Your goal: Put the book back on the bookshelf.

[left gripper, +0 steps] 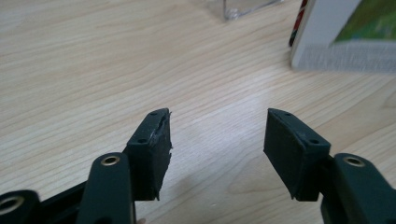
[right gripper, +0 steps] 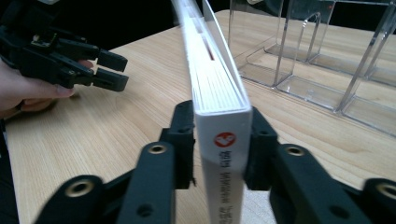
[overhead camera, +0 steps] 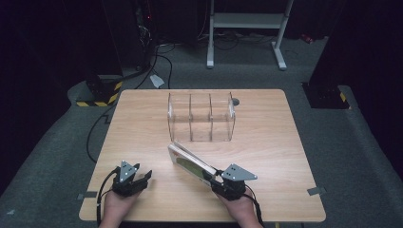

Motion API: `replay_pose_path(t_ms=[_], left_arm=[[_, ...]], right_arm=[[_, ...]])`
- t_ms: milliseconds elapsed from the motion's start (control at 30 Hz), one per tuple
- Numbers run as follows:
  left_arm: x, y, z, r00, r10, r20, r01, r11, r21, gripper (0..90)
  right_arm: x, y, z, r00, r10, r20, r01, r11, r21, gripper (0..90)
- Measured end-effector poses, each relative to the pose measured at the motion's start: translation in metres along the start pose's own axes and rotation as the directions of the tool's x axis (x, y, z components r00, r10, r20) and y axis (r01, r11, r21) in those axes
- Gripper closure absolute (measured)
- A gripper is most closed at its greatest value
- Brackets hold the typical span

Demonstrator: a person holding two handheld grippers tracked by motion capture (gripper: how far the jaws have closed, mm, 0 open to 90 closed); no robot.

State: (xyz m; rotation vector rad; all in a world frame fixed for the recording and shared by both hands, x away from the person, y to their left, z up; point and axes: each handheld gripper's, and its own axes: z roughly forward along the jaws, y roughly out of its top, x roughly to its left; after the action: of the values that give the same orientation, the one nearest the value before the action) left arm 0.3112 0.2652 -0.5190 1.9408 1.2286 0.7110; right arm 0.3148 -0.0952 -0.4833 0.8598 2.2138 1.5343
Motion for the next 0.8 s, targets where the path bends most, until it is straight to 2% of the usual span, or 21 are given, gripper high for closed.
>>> replay_pose_path(t_ms=[67,167,267,433,600,800], left_arm=[[0.001,0.000,0.003,1.0000,0.004,-0.004,-0.003,0.9999,0.012,38.9],[0.001,0.000,0.008,0.9999,0.000,-0.016,0.000,0.9996,0.030,37.9],[0.001,0.000,0.011,0.9995,0.017,-0.028,-0.016,0.9987,0.049,36.4],[0.003,0.001,0.016,0.9987,0.025,-0.044,-0.022,0.9978,0.063,35.1],[0.005,0.003,0.019,0.9988,0.004,-0.048,-0.001,0.9975,0.071,32.8],[0.009,0.003,0.021,0.9990,-0.029,-0.033,0.031,0.9962,0.081,29.5]], right_arm=[[0.003,0.001,0.000,0.9991,-0.024,0.035,0.024,0.9997,0.001,74.0],[0.004,0.000,-0.001,0.9983,-0.023,0.054,0.023,0.9997,-0.008,74.2],[0.007,0.000,-0.003,0.9960,-0.046,0.077,0.047,0.9987,-0.021,74.4],[0.008,0.001,-0.007,0.9936,-0.058,0.097,0.061,0.9976,-0.033,74.5],[0.007,0.000,-0.011,0.9902,-0.049,0.131,0.054,0.9978,-0.038,74.5],[0.003,-0.004,-0.022,0.9807,-0.022,0.194,0.031,0.9986,-0.042,74.4]])
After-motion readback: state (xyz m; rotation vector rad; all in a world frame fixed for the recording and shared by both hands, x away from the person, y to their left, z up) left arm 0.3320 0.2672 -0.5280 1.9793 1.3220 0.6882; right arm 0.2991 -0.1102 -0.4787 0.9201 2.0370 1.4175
